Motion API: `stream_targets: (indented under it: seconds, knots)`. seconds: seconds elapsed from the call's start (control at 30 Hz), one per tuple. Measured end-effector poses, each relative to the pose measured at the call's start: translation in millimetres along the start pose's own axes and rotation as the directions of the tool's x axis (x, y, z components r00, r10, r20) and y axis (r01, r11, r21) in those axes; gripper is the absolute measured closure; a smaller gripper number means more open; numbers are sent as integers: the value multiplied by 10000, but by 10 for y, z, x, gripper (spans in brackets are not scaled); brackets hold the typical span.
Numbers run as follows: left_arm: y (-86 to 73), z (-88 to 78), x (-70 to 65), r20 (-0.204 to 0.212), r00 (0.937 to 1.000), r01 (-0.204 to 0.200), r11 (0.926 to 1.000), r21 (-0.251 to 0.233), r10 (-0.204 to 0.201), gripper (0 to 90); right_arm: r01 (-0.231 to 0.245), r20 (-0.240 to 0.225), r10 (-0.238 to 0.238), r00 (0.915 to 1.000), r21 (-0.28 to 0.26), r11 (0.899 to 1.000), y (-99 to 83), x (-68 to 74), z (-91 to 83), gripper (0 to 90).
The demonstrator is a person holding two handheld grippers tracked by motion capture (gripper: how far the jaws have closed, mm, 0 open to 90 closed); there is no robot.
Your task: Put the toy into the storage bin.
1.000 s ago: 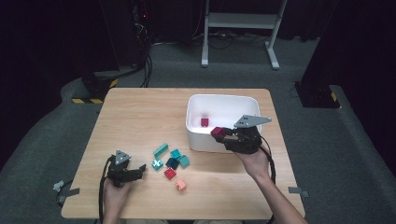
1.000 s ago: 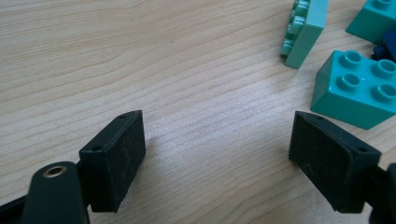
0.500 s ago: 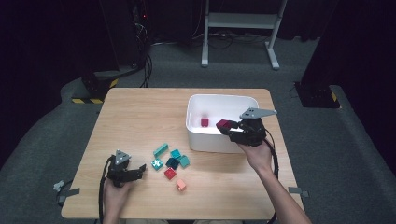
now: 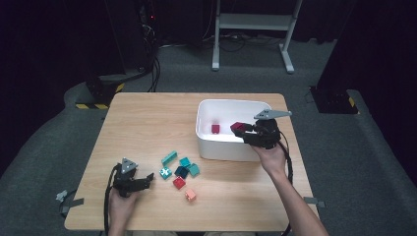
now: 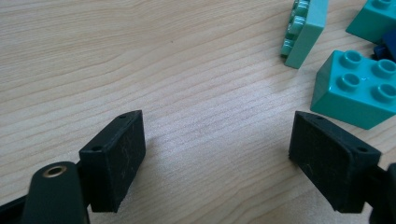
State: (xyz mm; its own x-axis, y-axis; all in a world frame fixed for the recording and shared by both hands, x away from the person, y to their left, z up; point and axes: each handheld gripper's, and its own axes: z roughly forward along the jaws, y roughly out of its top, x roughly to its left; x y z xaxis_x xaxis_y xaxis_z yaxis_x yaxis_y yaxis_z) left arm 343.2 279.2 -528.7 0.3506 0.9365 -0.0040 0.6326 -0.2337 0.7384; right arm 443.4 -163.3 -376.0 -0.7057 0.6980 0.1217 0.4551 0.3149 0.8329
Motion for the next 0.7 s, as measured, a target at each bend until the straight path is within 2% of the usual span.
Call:
stream_targets:
  seconds: [0.2, 0.43, 0.7]
  knots:
    - [0, 0, 0, -1, 10000, -1, 10000, -1, 1, 187, -145, 132, 142, 9998, 184, 9997, 9, -38, 77, 590]
    - [0, 0, 0, 0, 10000, 0, 10000, 1, 0, 187, 126, 423, -144, 9990, 413, 9991, 89, -21, 147, 589]
    - [0, 0, 0, 0, 10000, 2, 10000, 0, -2, 187, -46, 650, 8, 9979, 575, 9983, 97, -39, 238, 586]
